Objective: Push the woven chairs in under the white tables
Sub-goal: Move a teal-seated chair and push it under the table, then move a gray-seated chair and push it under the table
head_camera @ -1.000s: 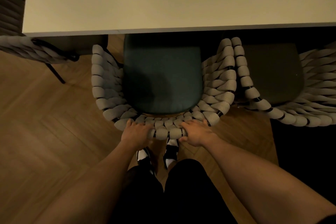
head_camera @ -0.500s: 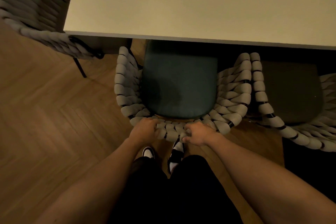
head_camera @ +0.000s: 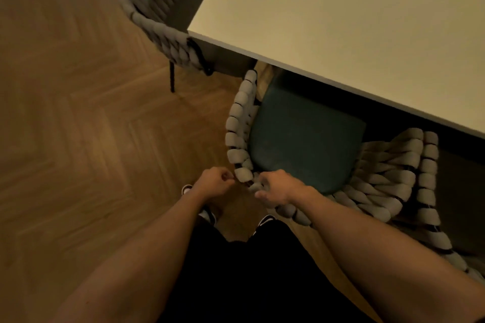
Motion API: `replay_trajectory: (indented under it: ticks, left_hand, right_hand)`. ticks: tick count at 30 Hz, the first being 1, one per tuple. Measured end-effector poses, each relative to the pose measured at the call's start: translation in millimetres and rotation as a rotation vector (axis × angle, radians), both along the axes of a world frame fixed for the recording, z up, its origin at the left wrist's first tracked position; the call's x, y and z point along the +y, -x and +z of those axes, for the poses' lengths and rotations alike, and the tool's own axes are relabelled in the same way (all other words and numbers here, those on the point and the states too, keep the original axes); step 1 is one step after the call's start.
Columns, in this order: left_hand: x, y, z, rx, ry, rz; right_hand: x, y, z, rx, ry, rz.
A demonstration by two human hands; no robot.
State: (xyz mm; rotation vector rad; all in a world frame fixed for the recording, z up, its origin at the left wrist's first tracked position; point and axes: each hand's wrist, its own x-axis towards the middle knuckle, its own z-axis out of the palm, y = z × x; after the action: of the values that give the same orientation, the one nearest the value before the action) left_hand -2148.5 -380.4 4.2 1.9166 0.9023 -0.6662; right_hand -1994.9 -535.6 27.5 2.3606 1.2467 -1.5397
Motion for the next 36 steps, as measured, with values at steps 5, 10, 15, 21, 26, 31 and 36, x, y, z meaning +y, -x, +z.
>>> replay_trajectory:
  ticks: [5, 10, 15, 21, 26, 31, 36]
  left_hand:
    - [77, 38, -2, -0.015, 0.033, 0.129]
    - [172, 78, -3, -0.02, -0.01, 0.16]
    - [266, 118, 7, -0.01, -0.043, 0.147]
    - [370, 154, 18, 0.018, -0.078, 0.147]
    - [461, 167, 21, 0.054, -0.084, 0.156]
    - [557, 167, 23, 0.095, -0.092, 0.224]
    - [656, 145, 35, 0.101, -0.096, 0.296]
  right_hand:
    - [95, 32, 5, 0.088, -0.019, 0.055]
    - [198, 70, -5, 0.071, 0.047, 0.102]
    - [302, 104, -2, 0.058, 0.067, 0.065]
    - [416, 119, 17, 0.071, 0.002, 0.116]
    - [511, 108, 23, 0.085, -0.063, 0.181]
    - [611, 81, 16, 0.085, -0.081, 0.202]
    - [715, 52, 13, 0.101, -0.058, 0.206]
